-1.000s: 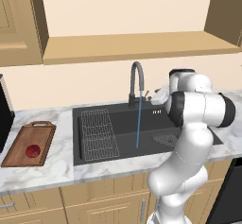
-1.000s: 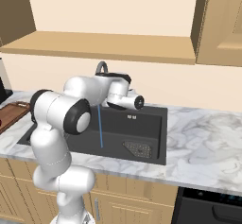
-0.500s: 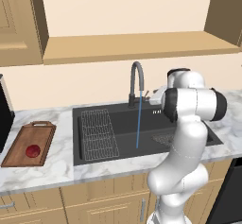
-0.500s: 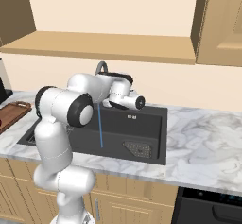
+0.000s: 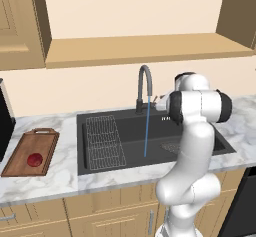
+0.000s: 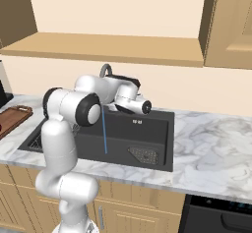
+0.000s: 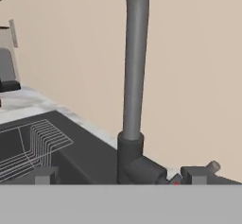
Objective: Pick the pear from the sink and place it on the cutting board to airdry. Then turn off the sink faucet.
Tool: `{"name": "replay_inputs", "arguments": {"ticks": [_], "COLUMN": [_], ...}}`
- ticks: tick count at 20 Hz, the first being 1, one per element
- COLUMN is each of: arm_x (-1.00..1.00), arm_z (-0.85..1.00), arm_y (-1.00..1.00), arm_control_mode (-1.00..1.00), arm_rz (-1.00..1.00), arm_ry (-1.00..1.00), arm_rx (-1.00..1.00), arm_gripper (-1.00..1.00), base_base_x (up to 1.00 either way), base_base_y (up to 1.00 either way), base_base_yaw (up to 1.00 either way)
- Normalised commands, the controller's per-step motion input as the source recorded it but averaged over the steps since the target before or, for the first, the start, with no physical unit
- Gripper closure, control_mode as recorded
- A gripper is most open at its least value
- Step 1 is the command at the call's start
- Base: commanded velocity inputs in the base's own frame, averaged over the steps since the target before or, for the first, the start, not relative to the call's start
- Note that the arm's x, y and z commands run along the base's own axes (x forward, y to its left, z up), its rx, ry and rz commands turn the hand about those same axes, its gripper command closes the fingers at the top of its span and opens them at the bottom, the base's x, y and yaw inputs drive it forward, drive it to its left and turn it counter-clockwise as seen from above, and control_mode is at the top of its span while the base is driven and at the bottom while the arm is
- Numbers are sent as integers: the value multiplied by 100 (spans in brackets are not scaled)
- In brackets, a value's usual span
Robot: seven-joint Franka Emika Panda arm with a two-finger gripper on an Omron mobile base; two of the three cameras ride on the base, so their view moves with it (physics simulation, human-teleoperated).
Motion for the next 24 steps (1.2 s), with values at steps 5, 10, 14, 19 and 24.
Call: {"name": "replay_inputs", "arguments": {"ticks": [5, 10, 14, 19, 24], "arm_x": [31, 30, 22, 19, 21], "arm_z": [-1, -1, -12, -15, -11], "arm_y": [0, 1, 10, 19, 17], "arm_control_mode": [-100, -100, -100, -100, -100], "arm_rz": [0, 0, 1, 1, 1], "arm_ry": [0, 0, 2, 3, 2], "arm_rx": [3, 4, 3, 3, 3], "arm_gripper": [-100, -100, -100, -100, -100], "base_base_x": [0, 0, 0, 0, 0], "base_base_y": [0, 0, 0, 0, 0], "base_base_yaw": [0, 0, 0, 0, 0]}}
